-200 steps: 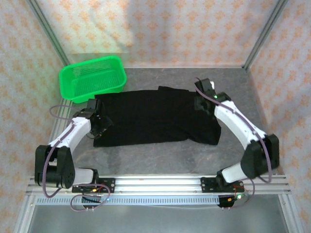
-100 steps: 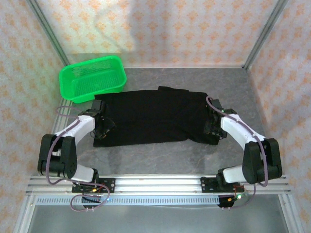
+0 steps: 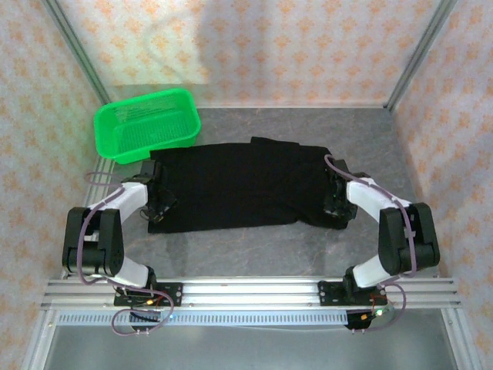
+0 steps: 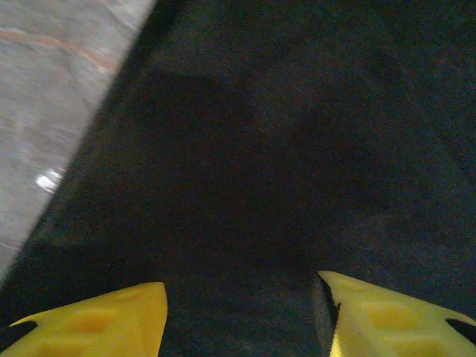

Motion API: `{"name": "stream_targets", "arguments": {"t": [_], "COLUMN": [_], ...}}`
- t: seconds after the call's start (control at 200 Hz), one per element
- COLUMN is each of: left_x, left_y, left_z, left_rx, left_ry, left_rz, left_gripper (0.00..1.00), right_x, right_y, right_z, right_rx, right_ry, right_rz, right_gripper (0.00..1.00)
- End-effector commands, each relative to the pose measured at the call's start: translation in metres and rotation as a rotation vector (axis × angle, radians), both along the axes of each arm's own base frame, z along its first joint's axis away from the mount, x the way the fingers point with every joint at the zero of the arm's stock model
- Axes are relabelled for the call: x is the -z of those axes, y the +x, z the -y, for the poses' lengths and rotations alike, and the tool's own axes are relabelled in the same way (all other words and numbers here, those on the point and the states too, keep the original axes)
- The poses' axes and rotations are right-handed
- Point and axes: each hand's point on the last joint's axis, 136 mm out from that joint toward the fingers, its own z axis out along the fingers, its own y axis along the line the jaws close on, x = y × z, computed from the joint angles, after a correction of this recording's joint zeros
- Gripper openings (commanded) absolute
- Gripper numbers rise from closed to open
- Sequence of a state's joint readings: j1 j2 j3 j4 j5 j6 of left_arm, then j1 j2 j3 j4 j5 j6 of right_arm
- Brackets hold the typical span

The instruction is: Fold and stack the t-shirts

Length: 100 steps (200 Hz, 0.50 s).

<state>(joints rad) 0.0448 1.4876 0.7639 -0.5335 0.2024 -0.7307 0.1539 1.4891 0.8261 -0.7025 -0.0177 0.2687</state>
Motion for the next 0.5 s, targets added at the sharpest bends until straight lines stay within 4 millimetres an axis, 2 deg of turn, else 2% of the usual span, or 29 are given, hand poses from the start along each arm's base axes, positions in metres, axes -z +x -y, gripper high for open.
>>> {"name": "stream_targets", "arguments": {"t": [0.0,0.1,0.205,0.41,0.46,0.495], "left_x": [0.002,0.003,0.005,0.006,0.006,0.005], "left_y": [-0.012,-0.016,-0.017,-0.018,-0.016,-0.015], "left_z": [-0.017,-0.025,-0.029,-0.034,-0.032,-0.032], "left_rx": [-0.009,-0.009,0.000,0.010,0.013,0.016], "left_ry": [0.045,0.056,0.070,0.085,0.074,0.073], "left_rz": [-0.034,-0.049,-0.063,-0.072,-0.066,-0.064], "left_gripper": [0.55,0.55,0.55,0.55,0.55,0.55], "right_x": [-0.026,-0.041,-0.049,-0.041,-0.038,-0.037], "right_y": [-0.001,-0.004,-0.012,-0.029,-0.029,-0.027], "right_z": [0.012,0.009,0.010,0.013,0.011,0.010], "right_rx": [0.020,0.027,0.038,0.066,0.069,0.077], "right_ry": [-0.032,-0.001,-0.001,-0.005,0.006,0.013], "right_rz": [0.034,0.059,0.007,-0.037,-0.035,-0.026], "right_gripper": [0.15,0.14,0.13,0.08,0.11,0.18]}}
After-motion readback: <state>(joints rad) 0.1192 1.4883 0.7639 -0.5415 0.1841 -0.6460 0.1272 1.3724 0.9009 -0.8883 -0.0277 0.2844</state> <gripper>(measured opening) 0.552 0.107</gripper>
